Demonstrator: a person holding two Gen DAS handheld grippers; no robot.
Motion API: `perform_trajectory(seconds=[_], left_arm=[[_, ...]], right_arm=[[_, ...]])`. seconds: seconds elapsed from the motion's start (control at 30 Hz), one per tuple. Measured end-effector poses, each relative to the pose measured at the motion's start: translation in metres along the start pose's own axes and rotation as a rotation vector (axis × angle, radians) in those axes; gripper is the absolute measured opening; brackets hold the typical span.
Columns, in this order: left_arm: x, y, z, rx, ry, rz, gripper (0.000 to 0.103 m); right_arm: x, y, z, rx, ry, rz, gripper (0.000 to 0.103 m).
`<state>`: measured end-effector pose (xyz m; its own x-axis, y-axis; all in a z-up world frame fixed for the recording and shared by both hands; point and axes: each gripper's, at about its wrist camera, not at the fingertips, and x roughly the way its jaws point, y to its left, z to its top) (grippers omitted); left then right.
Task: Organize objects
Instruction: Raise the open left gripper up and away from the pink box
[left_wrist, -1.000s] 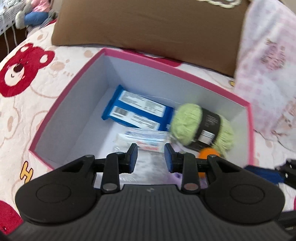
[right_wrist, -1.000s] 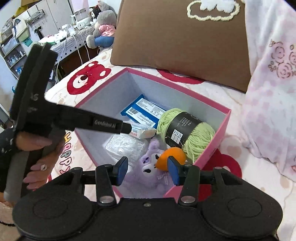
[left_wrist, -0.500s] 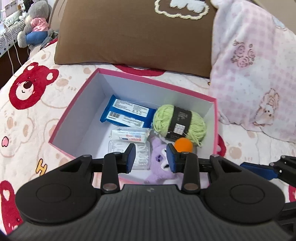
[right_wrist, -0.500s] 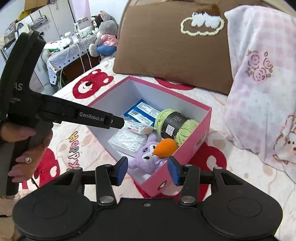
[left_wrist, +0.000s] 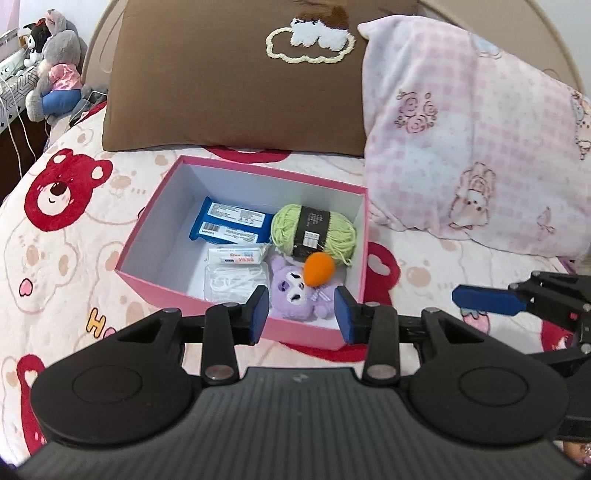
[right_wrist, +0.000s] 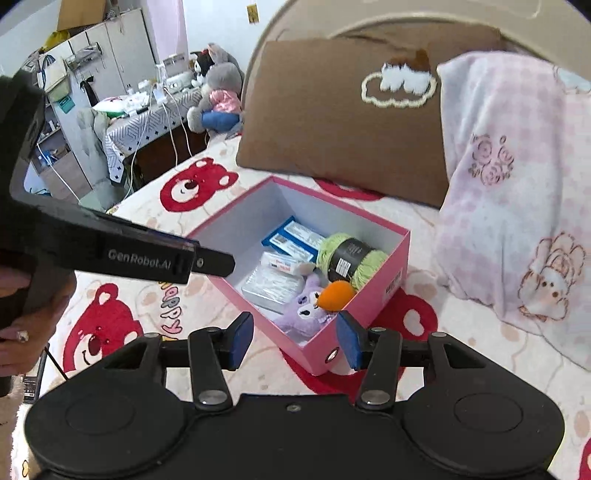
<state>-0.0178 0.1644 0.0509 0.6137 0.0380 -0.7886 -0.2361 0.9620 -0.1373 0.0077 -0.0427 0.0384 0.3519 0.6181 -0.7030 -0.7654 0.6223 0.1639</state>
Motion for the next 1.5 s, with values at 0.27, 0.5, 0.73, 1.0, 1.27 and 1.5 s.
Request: perform_trajectory(seconds=[0.27,0.5,0.73,1.0,1.27,1.5], left_arm=[[-0.029,-0.015,-0.018,0.041,-0.012,-0.005,0.041],[-0.033,-0.034,-0.046,0.079,0.010,-0.032,0.043],[-0.035,-0.049,-0.065,0.089,0.011,-0.027,0.045],[-0.028,-0.055,-0.073,0.094,0.026,-0.020,0.049],[-0.019,-0.060,-0.079,0.092,0.051,-0.011,0.050],[-0.019,-0.061,-0.083,0.083,0.067,-0.015,0.054]], right_arm=[[-0.029,0.008,-0.013,0.020,-0.030,-0.047,0.058],[-0.049,-0.001,-0.055,0.106,-0.064,-0.064,0.064],[-0.063,-0.014,-0.081,0.191,-0.054,-0.158,0.067],[-0.064,-0.025,-0.101,0.207,-0.039,-0.278,0.069],[-0.064,-0.029,-0.109,0.232,-0.024,-0.323,0.071],[-0.065,-0.026,-0.113,0.266,0.007,-0.324,0.076]])
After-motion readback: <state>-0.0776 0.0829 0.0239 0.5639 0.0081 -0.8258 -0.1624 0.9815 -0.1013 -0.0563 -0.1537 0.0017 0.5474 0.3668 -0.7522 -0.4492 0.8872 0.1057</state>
